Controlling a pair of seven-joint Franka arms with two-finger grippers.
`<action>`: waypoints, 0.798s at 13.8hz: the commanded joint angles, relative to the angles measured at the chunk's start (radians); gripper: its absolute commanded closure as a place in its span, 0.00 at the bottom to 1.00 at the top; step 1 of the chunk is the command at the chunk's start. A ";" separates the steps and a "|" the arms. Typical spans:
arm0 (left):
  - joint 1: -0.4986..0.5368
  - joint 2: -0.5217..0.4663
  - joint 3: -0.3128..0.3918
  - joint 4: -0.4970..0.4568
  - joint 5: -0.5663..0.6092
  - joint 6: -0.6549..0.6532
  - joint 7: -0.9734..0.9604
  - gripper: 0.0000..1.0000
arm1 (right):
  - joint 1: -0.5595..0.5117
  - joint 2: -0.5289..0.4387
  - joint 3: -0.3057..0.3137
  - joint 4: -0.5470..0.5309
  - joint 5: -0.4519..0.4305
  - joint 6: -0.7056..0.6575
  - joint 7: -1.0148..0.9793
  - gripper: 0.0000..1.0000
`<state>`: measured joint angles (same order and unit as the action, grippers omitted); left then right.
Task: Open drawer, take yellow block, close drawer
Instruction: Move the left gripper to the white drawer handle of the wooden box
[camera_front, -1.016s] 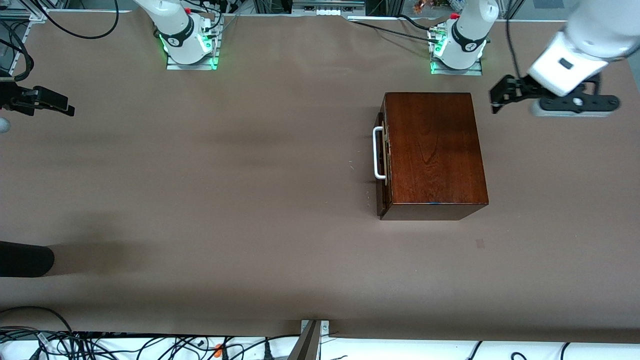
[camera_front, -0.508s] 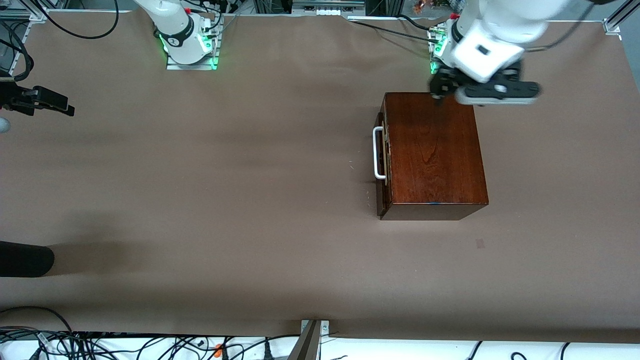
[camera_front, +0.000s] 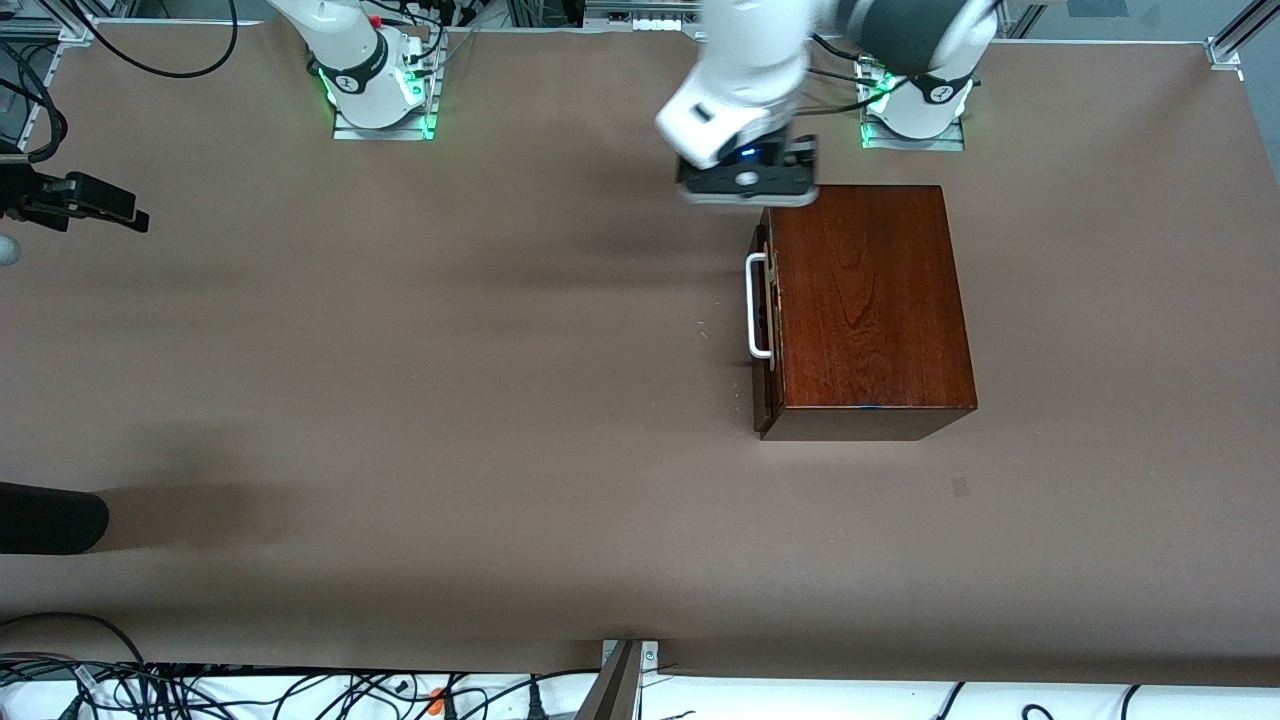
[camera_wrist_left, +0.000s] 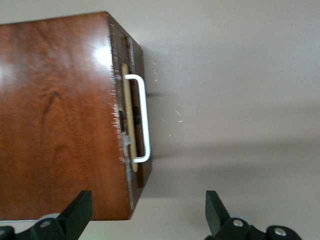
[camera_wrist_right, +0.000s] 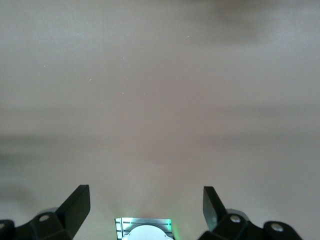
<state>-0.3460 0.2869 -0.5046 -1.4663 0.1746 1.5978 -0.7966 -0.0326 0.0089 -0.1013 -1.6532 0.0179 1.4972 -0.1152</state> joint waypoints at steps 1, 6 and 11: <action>-0.056 0.115 0.003 0.086 0.071 -0.021 -0.049 0.00 | -0.007 -0.006 0.003 -0.005 0.000 -0.009 -0.011 0.00; -0.021 0.155 0.012 0.011 0.124 0.062 -0.046 0.00 | -0.007 -0.006 0.005 -0.005 0.000 -0.008 -0.011 0.00; -0.011 0.161 0.018 -0.146 0.172 0.182 -0.049 0.00 | -0.007 -0.006 0.005 -0.005 0.000 -0.008 -0.011 0.00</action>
<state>-0.3621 0.4603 -0.4817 -1.5492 0.3071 1.7363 -0.8391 -0.0326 0.0089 -0.1013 -1.6536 0.0179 1.4972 -0.1152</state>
